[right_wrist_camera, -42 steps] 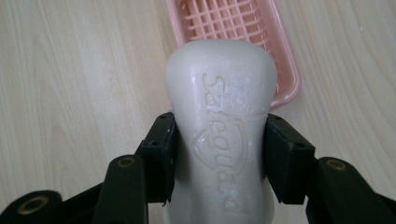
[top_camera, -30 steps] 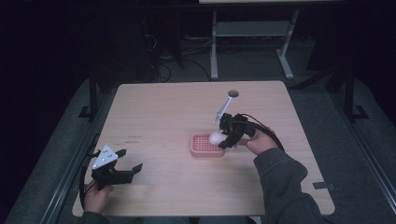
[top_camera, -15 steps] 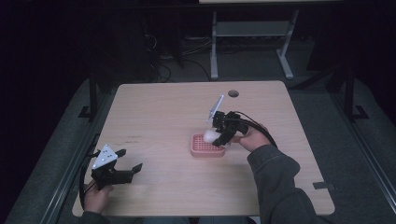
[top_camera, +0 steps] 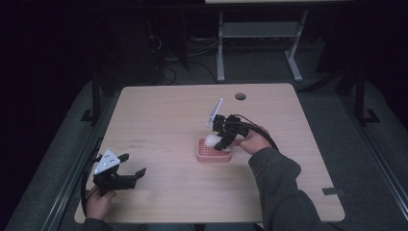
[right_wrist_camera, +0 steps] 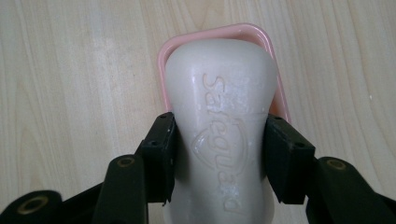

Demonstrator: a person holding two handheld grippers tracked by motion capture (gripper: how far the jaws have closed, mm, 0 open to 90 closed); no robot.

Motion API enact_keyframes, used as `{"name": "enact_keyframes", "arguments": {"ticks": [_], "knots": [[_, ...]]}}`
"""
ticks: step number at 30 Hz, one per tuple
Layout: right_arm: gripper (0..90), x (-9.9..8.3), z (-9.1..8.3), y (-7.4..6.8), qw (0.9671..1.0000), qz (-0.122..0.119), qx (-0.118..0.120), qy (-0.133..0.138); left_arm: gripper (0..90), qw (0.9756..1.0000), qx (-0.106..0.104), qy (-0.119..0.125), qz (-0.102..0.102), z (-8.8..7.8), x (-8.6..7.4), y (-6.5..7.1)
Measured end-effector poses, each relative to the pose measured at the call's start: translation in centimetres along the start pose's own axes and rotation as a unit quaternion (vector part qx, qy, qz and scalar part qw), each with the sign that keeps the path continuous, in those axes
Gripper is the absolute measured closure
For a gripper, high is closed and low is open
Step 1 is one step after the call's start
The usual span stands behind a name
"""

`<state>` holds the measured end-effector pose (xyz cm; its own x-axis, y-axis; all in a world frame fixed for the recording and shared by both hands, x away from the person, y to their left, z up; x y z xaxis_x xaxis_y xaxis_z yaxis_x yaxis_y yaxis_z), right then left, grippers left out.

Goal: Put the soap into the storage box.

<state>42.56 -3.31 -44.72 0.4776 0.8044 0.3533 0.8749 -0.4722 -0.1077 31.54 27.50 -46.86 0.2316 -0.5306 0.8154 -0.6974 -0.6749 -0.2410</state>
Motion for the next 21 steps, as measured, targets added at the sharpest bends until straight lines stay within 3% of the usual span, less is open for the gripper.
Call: {"name": "enact_keyframes", "arguments": {"ticks": [21], "knots": [[48.9, 0.6, 1.4, 0.4, 1.0000, -0.004, 0.005, -0.006, 14.5, 1.0000, -0.002, 0.002, 0.000, 0.0, 0.0, 0.1]]}}
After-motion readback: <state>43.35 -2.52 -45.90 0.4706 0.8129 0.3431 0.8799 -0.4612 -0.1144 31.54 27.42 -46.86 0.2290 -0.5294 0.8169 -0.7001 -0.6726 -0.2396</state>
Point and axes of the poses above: each handheld gripper's, and its own axes: z roughly forward along the jaws, x roughly out of its top, y roughly to its right, the point moved 7 cm from there along z, roughly forward along the jaws, and after that the axes turned 15 degrees about z, right-handed, at the moved point
